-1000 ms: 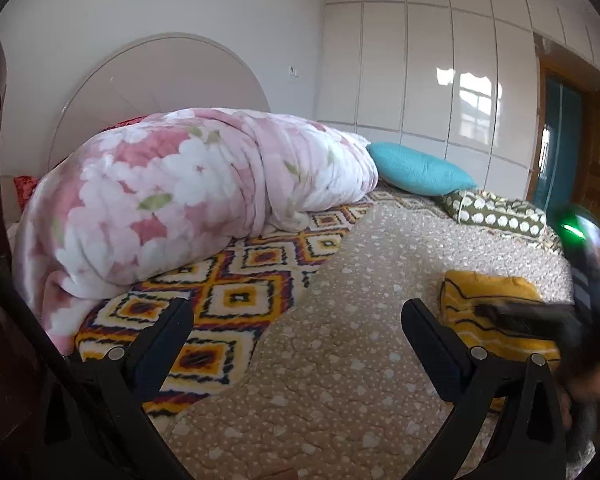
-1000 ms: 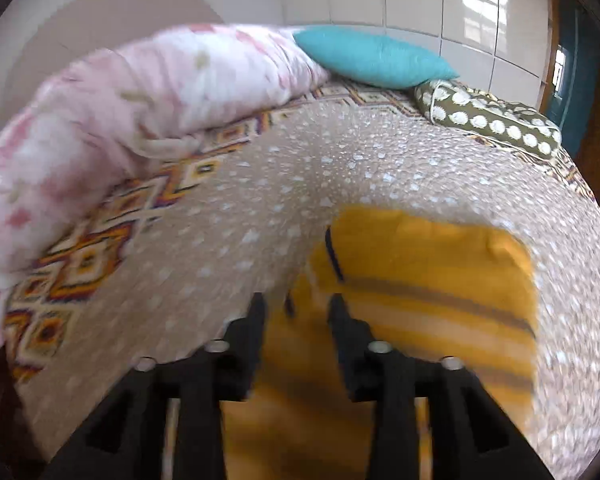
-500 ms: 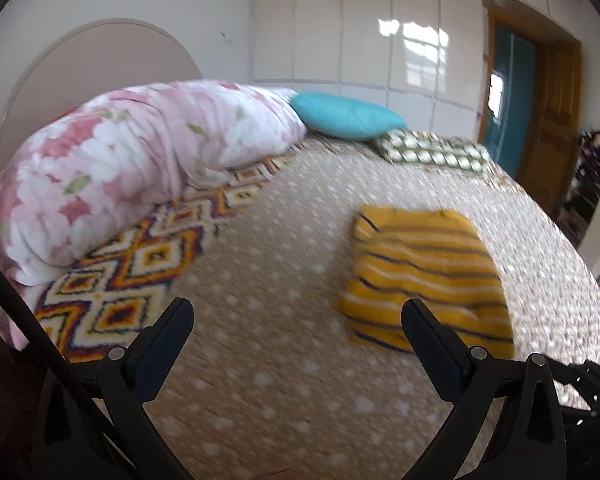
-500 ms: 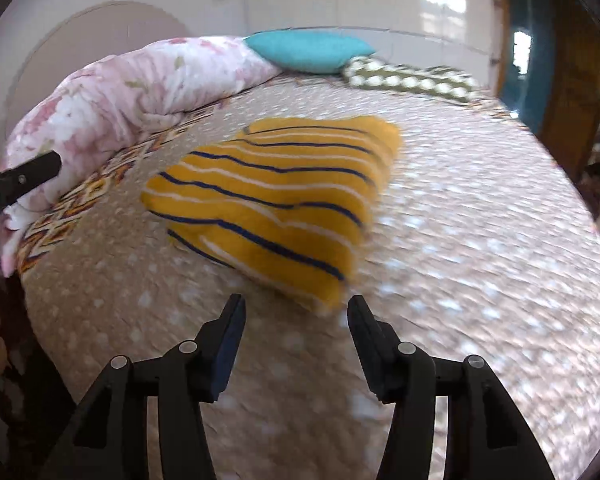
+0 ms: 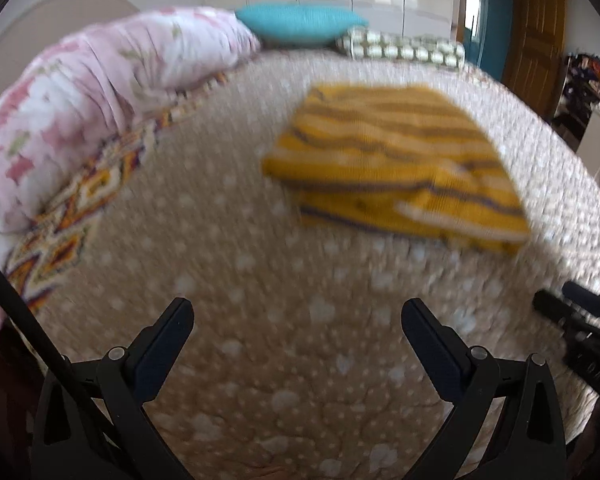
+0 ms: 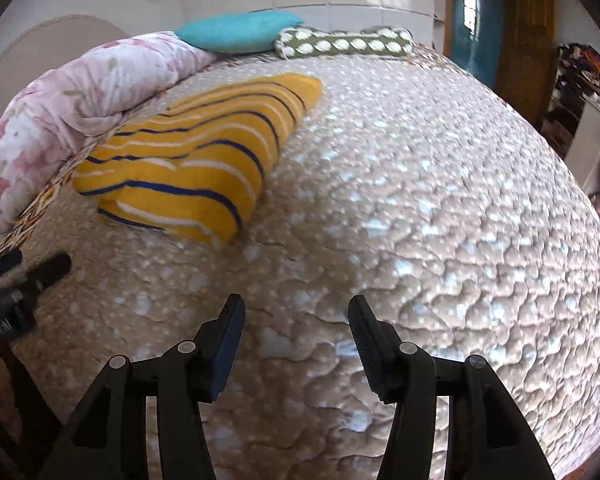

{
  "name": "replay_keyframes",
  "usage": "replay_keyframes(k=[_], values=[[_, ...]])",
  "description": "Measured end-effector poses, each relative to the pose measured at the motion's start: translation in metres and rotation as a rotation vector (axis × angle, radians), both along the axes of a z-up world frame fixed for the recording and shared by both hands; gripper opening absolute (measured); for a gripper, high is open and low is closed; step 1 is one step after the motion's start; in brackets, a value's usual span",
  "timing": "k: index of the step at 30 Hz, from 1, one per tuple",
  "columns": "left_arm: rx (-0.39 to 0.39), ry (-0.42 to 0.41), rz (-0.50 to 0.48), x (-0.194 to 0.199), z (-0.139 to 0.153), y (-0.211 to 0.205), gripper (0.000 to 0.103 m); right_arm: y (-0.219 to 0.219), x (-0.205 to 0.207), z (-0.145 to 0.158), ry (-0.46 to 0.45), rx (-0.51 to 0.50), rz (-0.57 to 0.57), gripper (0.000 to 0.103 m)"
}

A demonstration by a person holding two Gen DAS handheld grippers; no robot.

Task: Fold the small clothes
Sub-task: 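Open the right tool and withdraw both tools from the sweater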

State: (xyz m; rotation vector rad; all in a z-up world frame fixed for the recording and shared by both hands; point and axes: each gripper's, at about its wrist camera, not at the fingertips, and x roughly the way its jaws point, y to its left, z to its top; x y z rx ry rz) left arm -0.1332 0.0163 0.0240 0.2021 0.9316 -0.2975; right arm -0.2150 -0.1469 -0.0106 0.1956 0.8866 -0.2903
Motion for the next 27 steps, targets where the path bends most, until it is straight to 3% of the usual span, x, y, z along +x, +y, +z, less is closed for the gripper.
replay_keyframes(k=[4, 17, 20, 27], values=[[0.015, 0.076, 0.004, 0.004, -0.024, -0.001, 0.103, 0.005, 0.003, -0.002, 0.005, -0.022, 0.003, 0.064], [0.0, 0.039, 0.016, 0.002, -0.032, -0.001, 0.103, 0.008, 0.005, -0.005, 0.011, -0.027, -0.007, 0.069], [0.013, -0.016, 0.008, -0.004, -0.033, -0.003, 0.103, 0.007, 0.003, -0.004, 0.015, -0.02, -0.014, 0.069], [0.004, -0.044, 0.022, -0.02, -0.01, 0.001, 0.103, 0.008, -0.006, 0.01, 0.014, -0.022, -0.045, 0.069]])
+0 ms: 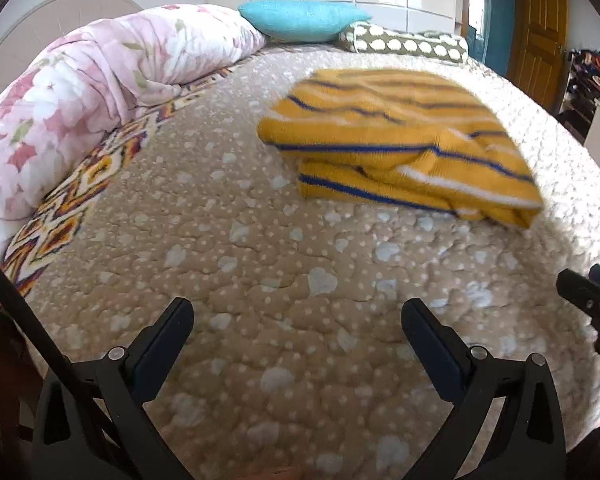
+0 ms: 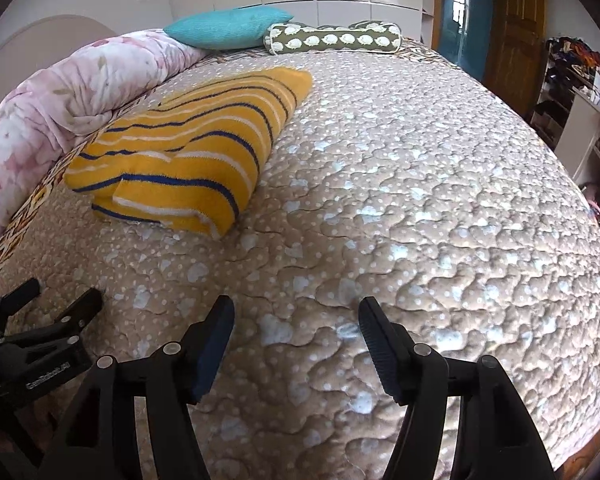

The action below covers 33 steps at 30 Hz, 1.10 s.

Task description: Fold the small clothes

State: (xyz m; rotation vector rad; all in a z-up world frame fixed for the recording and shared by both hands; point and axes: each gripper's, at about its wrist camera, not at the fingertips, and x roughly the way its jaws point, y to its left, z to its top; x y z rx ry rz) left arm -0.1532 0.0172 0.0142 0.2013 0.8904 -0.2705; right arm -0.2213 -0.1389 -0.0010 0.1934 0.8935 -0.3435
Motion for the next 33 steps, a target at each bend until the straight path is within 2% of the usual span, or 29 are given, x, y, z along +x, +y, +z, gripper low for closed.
replay_keyframes(k=[5, 10, 13, 21, 33], values=[[-0.058, -0.024, 0.035, -0.011, 0.038, 0.016, 0.103, 0.003, -0.007, 0.017, -0.025, -0.009, -0.021, 0.069], [-0.037, -0.116, 0.052, -0.032, 0.071, 0.027, 0.103, 0.017, -0.014, 0.035, -0.04, -0.087, -0.042, 0.07], [-0.045, -0.114, 0.041, -0.039, 0.08, 0.033, 0.103, 0.024, -0.017, 0.044, -0.053, -0.139, -0.051, 0.072], [-0.052, -0.109, 0.007, -0.06, 0.09, 0.026, 0.103, 0.026, -0.025, 0.057, -0.054, -0.231, -0.086, 0.074], [0.03, -0.128, -0.167, -0.093, 0.084, -0.023, 0.103, -0.005, -0.049, 0.059, -0.056, -0.228, -0.187, 0.076]])
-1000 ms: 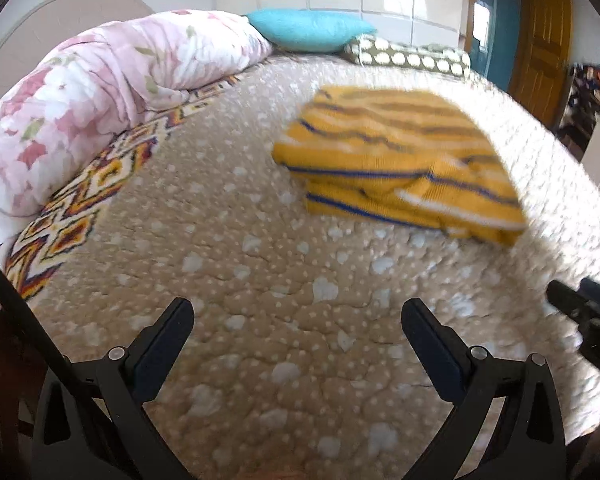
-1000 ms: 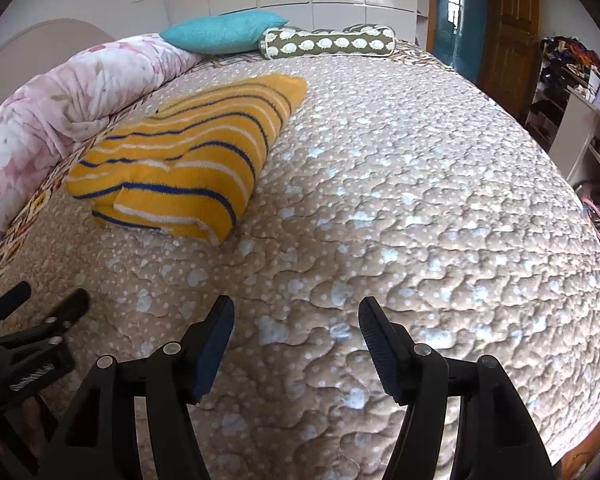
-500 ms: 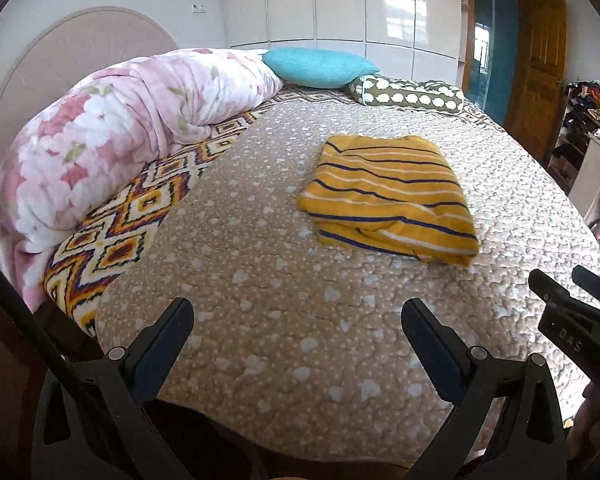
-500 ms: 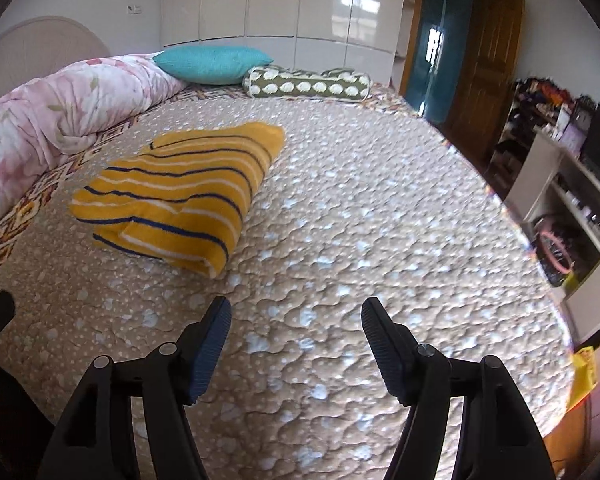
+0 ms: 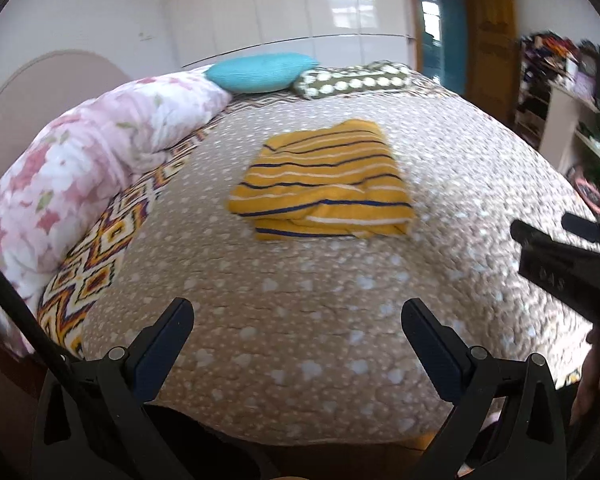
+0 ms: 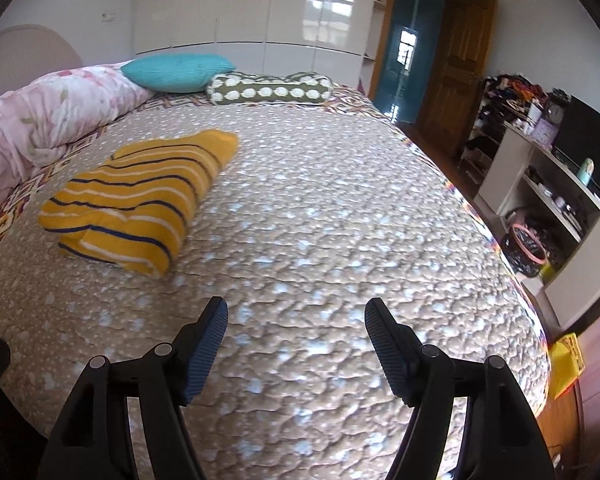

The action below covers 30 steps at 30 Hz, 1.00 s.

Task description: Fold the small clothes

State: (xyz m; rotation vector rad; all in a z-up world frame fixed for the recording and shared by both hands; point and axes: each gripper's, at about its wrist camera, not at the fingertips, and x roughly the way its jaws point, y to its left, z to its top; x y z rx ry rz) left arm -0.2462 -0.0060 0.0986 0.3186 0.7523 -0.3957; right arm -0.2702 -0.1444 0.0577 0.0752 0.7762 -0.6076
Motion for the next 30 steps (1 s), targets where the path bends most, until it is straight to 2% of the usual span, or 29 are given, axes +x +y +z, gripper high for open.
replay_keyframes(k=[7, 15, 19, 30], values=[[0.034, -0.005, -0.067, -0.012, -0.005, -0.014, 0.103, -0.014, -0.009, -0.003, -0.009, 0.028, -0.039, 0.076], [0.026, 0.026, -0.047, -0.005, -0.009, -0.01, 0.103, -0.01, -0.006, -0.007, 0.006, 0.026, -0.031, 0.076], [0.007, 0.041, 0.006, 0.009, -0.009, 0.001, 0.103, -0.005, -0.003, -0.009, 0.014, 0.019, -0.015, 0.076], [0.004, 0.007, 0.195, 0.056, -0.001, 0.043, 0.103, 0.005, 0.005, -0.014, 0.033, 0.035, 0.024, 0.077]])
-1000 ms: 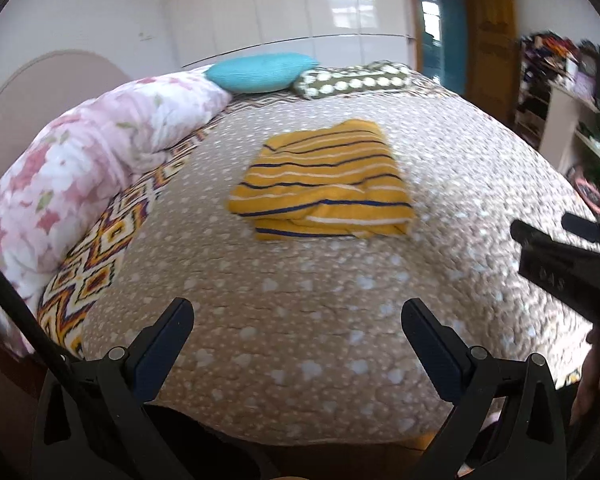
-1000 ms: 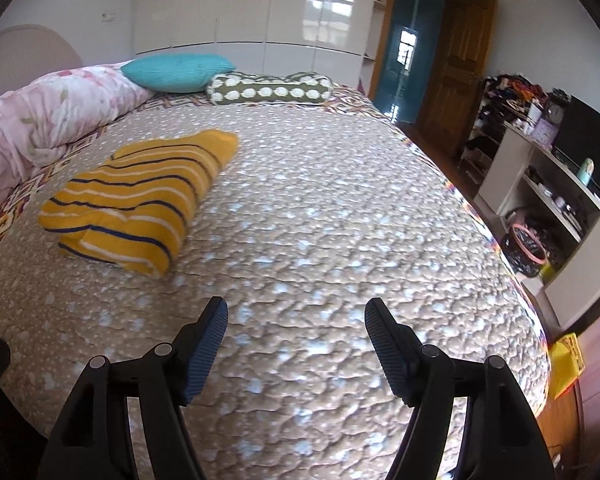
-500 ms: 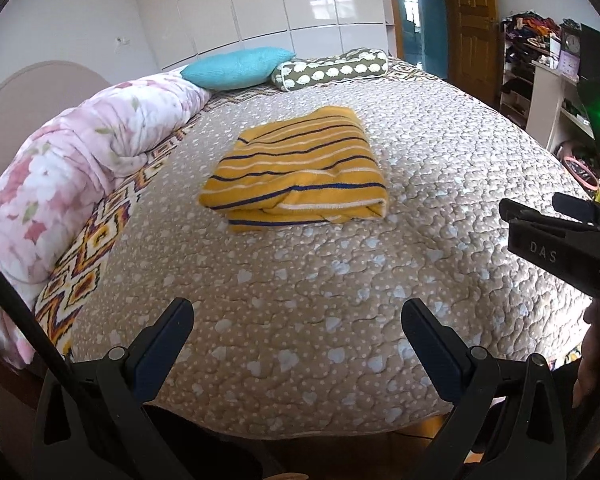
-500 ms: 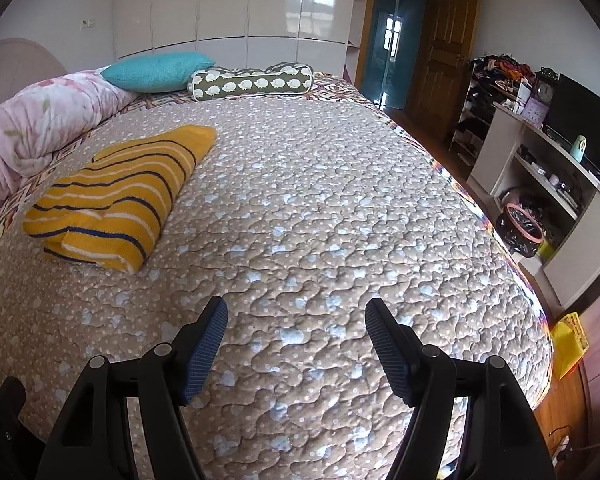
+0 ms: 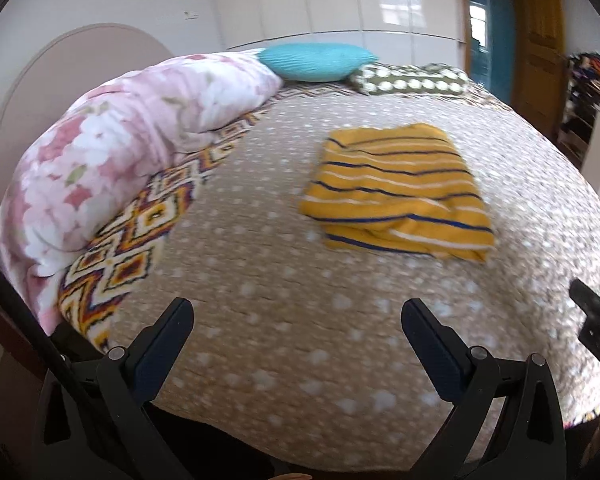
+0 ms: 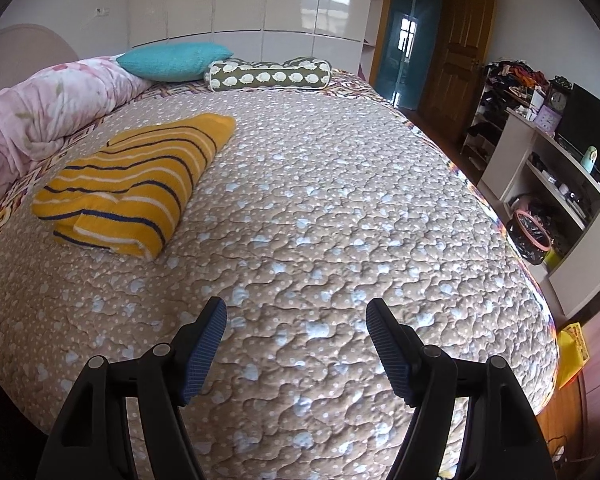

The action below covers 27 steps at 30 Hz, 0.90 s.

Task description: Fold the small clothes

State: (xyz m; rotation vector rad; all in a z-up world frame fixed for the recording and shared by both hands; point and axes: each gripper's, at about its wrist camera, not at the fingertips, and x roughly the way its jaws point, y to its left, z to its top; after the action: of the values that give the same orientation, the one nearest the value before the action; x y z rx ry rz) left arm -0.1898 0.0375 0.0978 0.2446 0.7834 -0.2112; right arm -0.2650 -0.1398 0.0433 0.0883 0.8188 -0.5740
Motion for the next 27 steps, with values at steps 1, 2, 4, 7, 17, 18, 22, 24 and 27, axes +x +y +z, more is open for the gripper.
replay_keyframes(k=[1, 2, 4, 7, 17, 18, 22, 24, 27], values=[[-0.001, -0.003, 0.014, 0.003, -0.001, 0.005, 0.103, 0.002, 0.002, 0.0, 0.003, 0.002, 0.008, 0.077], [-0.004, -0.004, 0.023, 0.006, -0.001, 0.009, 0.103, 0.004, 0.004, 0.0, 0.008, 0.004, 0.019, 0.077], [-0.014, -0.007, 0.042, 0.012, -0.002, 0.018, 0.103, 0.01, 0.012, -0.001, 0.023, 0.015, 0.051, 0.077], [-0.017, -0.001, 0.066, 0.02, -0.005, 0.029, 0.103, 0.022, 0.026, 0.0, 0.042, 0.014, 0.101, 0.077], [-0.027, 0.003, 0.094, 0.043, -0.014, 0.053, 0.103, 0.055, 0.073, 0.008, 0.052, 0.027, 0.204, 0.077], [-0.031, 0.006, 0.096, 0.046, -0.016, 0.055, 0.103, 0.06, 0.077, 0.008, 0.053, 0.022, 0.213, 0.077], [-0.028, 0.022, 0.108, 0.063, -0.024, 0.065, 0.103, 0.075, 0.088, 0.007, 0.064, -0.002, 0.254, 0.077], [-0.019, 0.019, 0.113, 0.07, -0.027, 0.068, 0.103, 0.081, 0.094, 0.005, 0.07, -0.01, 0.265, 0.077], [-0.011, 0.023, 0.108, 0.081, -0.03, 0.072, 0.103, 0.086, 0.101, 0.001, 0.075, -0.008, 0.275, 0.077]])
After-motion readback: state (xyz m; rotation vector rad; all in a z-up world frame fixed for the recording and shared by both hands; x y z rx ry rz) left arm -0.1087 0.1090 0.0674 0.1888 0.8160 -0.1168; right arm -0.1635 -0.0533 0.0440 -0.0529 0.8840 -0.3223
